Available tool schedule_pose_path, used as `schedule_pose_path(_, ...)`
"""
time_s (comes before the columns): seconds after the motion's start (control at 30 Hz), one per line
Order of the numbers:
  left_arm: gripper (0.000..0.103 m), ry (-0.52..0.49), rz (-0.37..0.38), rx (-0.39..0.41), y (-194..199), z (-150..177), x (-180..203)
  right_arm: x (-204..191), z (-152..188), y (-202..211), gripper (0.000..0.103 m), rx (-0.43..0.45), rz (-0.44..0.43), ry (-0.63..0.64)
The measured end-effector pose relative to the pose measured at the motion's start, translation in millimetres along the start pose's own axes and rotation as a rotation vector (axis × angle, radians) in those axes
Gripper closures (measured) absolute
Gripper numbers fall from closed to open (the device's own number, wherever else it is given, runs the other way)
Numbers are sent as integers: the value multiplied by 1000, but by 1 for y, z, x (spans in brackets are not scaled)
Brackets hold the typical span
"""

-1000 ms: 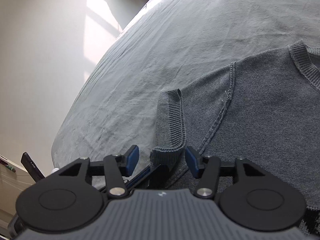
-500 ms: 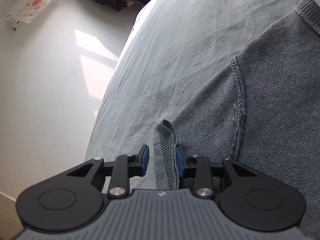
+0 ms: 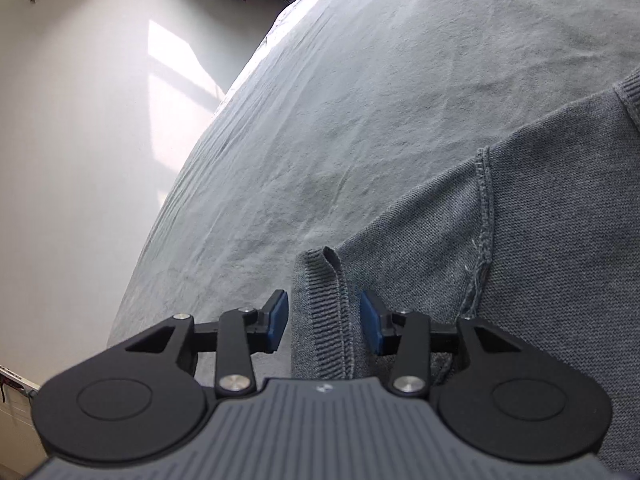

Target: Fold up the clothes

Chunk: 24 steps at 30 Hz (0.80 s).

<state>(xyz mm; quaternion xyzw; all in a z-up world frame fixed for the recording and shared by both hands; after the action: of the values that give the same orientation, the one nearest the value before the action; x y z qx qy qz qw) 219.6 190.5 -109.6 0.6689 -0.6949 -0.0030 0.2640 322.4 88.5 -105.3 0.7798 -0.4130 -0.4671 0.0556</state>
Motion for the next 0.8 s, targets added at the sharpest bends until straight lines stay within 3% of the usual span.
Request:
schedule_pose_path(0.07,97,-6,-20,-10,-1,1,-3,-8,5,-7,63,5,19,73)
schedule_pose_path(0.13,97,0,-35,-19,-2,1,-5,-15,8,-12,83,11,55,148)
schedule_pose_path(0.23,97,8,-32,-17,-2,-1,-6,-24,8,-9,100,28,67,191)
schedule_pose_path(0.57,97,-34,85,35,9,-9,29,-20,-19,60,100,183,76,180)
schedule_pose_path(0.8,97,-81,171,9,10,3,73,8,-27,95,100,268,124,136)
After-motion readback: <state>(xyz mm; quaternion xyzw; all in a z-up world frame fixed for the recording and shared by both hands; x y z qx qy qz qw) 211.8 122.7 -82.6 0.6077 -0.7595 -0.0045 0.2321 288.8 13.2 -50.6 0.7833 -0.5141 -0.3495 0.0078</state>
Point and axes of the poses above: each gripper's, at about its wrist camera, not at the fingertips, and y roughly against the way its jaws point, x to its right, z to its underside, the point moved 7 cm from there along -y, roughly the way its jaws point, and after that the axes turned 11 degrees about x, right-handed, at the moved point
